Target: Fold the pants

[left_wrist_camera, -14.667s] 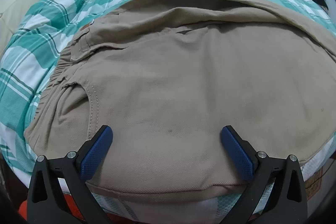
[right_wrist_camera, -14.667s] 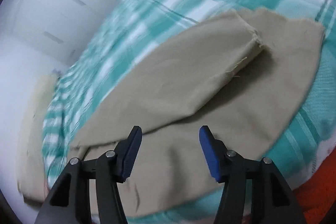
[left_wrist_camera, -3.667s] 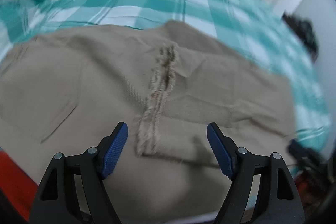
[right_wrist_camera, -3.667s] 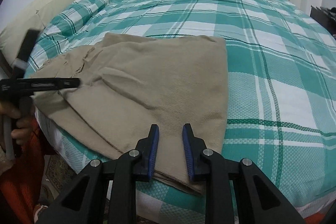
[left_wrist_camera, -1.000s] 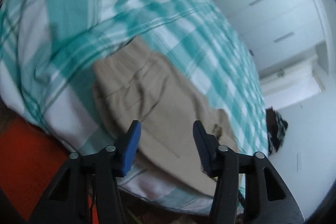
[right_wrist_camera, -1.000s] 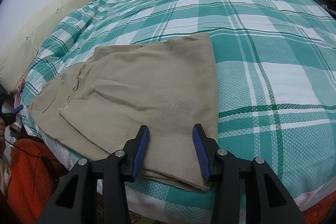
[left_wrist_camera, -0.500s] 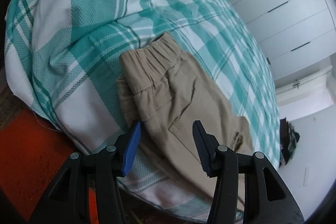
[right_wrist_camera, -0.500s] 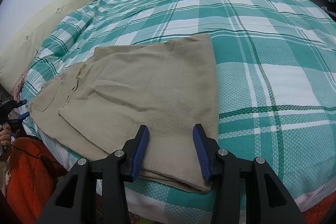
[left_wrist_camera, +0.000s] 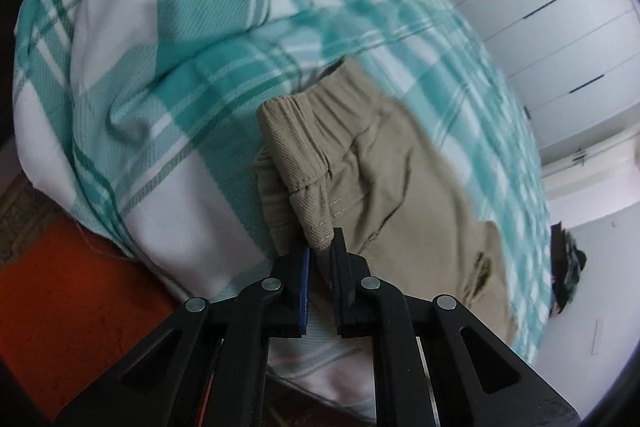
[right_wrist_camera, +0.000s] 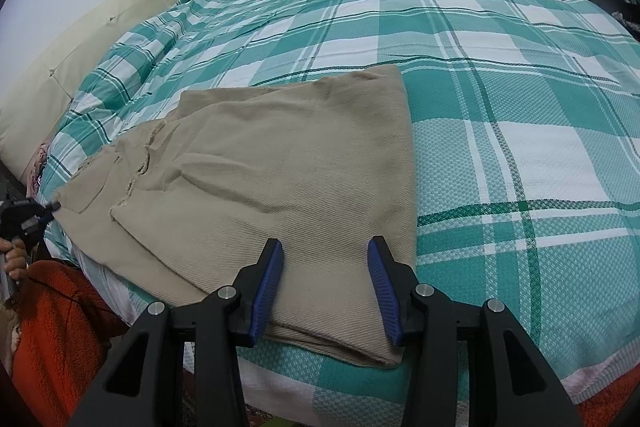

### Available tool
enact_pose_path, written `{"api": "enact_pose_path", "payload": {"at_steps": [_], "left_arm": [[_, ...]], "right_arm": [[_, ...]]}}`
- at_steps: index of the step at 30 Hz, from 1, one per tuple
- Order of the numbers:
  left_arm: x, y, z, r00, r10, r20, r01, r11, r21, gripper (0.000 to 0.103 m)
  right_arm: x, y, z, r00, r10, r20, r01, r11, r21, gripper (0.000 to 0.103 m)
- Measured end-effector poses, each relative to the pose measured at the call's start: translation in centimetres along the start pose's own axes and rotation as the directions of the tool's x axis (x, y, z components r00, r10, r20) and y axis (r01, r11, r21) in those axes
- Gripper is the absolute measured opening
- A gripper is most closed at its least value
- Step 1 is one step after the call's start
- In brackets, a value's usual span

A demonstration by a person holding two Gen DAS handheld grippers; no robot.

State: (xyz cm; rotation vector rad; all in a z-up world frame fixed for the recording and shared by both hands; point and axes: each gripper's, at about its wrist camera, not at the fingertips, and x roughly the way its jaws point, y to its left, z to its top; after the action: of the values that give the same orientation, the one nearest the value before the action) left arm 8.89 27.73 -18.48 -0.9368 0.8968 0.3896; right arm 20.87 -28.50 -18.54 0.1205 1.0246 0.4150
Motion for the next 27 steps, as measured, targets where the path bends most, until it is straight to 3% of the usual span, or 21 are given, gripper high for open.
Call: {"api": "enact_pose_path", "payload": {"at_steps": [2, 4, 6, 7, 14, 18, 19, 21, 24, 27], "left_arm": [[-0.6, -0.5, 0.0, 1.0, 0.0, 0.017, 0.0, 1.0, 0.023, 0.01], [-1.9, -0.6, 0.1, 0.998, -0.039, 0.056, 0.038, 0.999, 0.01, 0.021], [-3.4, 0.2, 0.4, 0.991, -0.067, 0.115, 0.072, 0.997, -0.037, 0.054], [-3.7, 0.5, 0.5, 0.99, -0.049, 0.129, 0.056, 0.997, -0.049, 0.058], [-0.7, 0.6, 0.5, 0.999, -0.024, 0.032, 0.026, 0.999, -0.043, 0.059], [0.1, -0.2, 0.7, 0.998, -0.056, 0.043, 0.057, 0.998, -0.041, 0.06], [0.2, -0.1, 0.7, 0.997, -0.06, 0.054, 0.062, 0.997, -0.045, 0.059], [0.3, 0.1, 0.7, 0.997, -0.049, 0.065, 0.052, 0.997, -0.049, 0.038], [0.5, 0.9, 0.7, 0.996, -0.06, 0.063, 0.064, 0.996, -0.065, 0.032], [0.2, 0.8, 0.6, 0.995, -0.063, 0.074, 0.067, 0.996, -0.054, 0.032]], "right_arm": [[0.0, 0.0, -0.1, 1.0, -0.001, -0.001, 0.001, 1.0, 0.0, 0.045], [0.0, 0.0, -0.1, 1.0, -0.001, -0.001, 0.001, 1.0, 0.0, 0.045], [0.0, 0.0, -0.1, 1.0, 0.001, 0.0, -0.001, 1.0, 0.0, 0.045], [0.0, 0.0, 0.0, 1.0, 0.001, 0.001, -0.001, 1.0, -0.001, 0.045], [0.0, 0.1, -0.1, 1.0, -0.002, 0.002, 0.002, 1.0, 0.001, 0.046], [-0.1, 0.2, 0.0, 1.0, -0.002, 0.005, 0.002, 1.0, -0.004, 0.046], [-0.1, 0.2, 0.1, 1.0, -0.001, 0.001, 0.001, 1.0, -0.006, 0.046], [-0.3, 0.5, 0.6, 1.0, -0.014, -0.02, 0.014, 1.0, -0.02, 0.045], [-2.1, 3.6, 2.1, 0.994, -0.108, -0.005, 0.108, 0.993, -0.058, 0.048], [-2.3, 9.6, 4.1, 1.0, 0.019, 0.0, -0.018, 0.98, -0.197, 0.048]]}}
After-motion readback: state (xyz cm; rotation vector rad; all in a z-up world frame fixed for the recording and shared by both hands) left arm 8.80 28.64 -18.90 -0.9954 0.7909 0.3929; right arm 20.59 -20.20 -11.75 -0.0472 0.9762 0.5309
